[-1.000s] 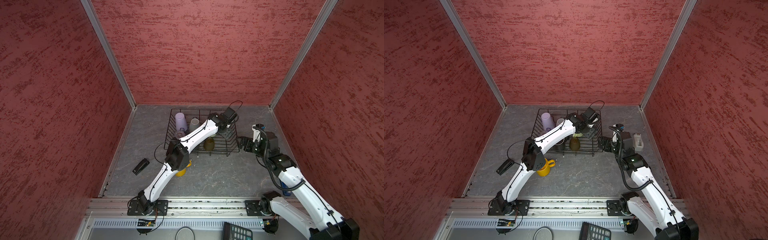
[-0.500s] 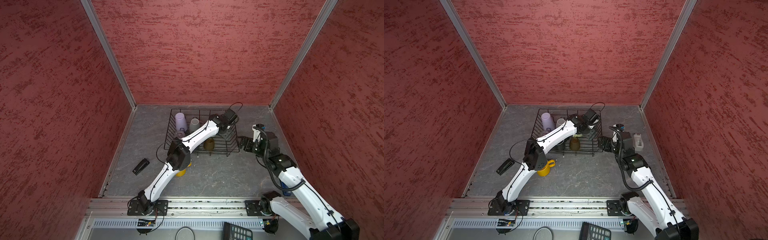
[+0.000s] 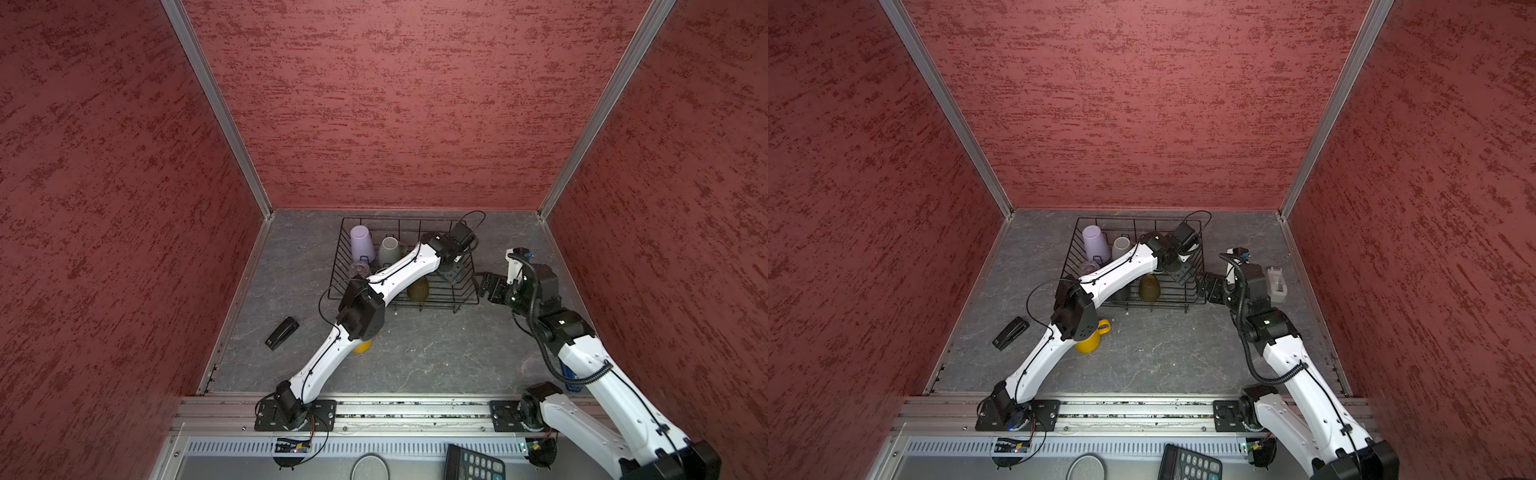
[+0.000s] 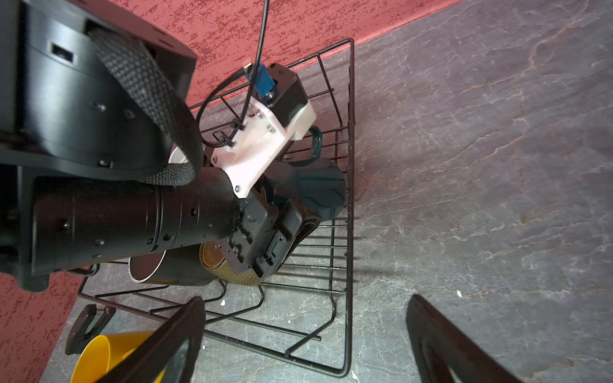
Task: Load cups into a dish rack
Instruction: Place the cup upside down at the dish rack.
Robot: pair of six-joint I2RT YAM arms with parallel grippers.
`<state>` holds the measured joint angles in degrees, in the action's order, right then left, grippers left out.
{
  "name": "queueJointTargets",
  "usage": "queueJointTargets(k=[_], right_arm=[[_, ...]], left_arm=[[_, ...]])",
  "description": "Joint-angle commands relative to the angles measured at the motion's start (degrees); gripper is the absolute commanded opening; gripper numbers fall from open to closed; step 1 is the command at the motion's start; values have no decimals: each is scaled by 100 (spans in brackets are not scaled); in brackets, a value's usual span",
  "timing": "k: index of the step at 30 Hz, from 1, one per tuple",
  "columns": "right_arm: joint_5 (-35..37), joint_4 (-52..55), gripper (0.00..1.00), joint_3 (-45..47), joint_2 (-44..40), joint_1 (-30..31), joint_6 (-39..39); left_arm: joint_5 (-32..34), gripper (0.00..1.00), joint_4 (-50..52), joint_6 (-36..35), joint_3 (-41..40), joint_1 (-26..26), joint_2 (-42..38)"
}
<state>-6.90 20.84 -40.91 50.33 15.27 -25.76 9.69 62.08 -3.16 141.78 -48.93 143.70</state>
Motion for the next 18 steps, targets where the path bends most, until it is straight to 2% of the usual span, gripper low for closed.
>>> queueJointTargets(k=[1, 6, 9, 18], right_arm=[[-49, -140, 96, -154, -67, -24, -60], [-44, -141, 96, -146, -66, -29, -53], [-40, -145, 96, -144, -66, -24, -52], [-33, -141, 96, -175, -84, -31, -26]], left_arm=[[79, 75, -166, -62, 195, -16, -60], [168, 93, -170, -214, 193, -73, -113], [213, 99, -188, -290, 190, -113, -154], [89, 100, -197, -280, 184, -134, -346]])
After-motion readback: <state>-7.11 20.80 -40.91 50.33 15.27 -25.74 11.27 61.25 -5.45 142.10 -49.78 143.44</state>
